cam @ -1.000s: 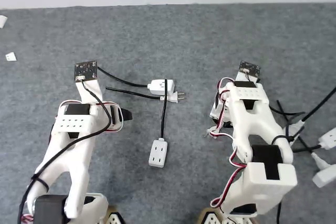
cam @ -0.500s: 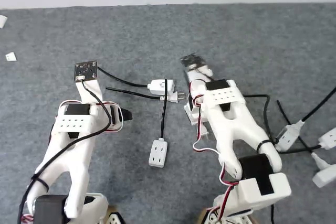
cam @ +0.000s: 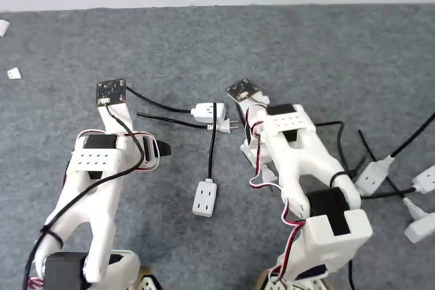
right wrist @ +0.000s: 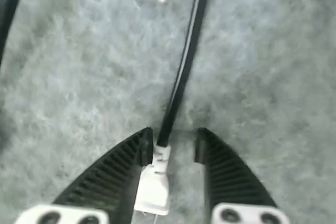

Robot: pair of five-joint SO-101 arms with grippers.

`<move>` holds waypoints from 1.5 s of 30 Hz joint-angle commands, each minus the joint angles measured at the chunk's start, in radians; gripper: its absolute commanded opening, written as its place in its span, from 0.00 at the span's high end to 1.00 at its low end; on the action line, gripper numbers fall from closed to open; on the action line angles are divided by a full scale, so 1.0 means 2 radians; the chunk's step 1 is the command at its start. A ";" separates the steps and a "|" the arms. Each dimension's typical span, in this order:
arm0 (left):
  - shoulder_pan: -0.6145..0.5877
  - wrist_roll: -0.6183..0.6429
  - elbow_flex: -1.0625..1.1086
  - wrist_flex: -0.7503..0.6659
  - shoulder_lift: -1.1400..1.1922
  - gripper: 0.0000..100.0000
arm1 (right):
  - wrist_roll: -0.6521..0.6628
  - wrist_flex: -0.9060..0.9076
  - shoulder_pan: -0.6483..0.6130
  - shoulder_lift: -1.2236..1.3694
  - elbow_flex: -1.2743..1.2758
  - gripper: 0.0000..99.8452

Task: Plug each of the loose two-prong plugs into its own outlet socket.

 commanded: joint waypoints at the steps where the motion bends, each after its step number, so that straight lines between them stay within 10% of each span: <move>1: -0.004 -0.005 -0.011 -0.008 -0.006 0.69 | -0.008 0.027 0.001 -0.006 -0.042 0.84; 45: -0.004 -0.005 -0.011 -0.008 -0.006 0.69 | -0.024 -0.016 -0.016 -0.045 0.051 0.91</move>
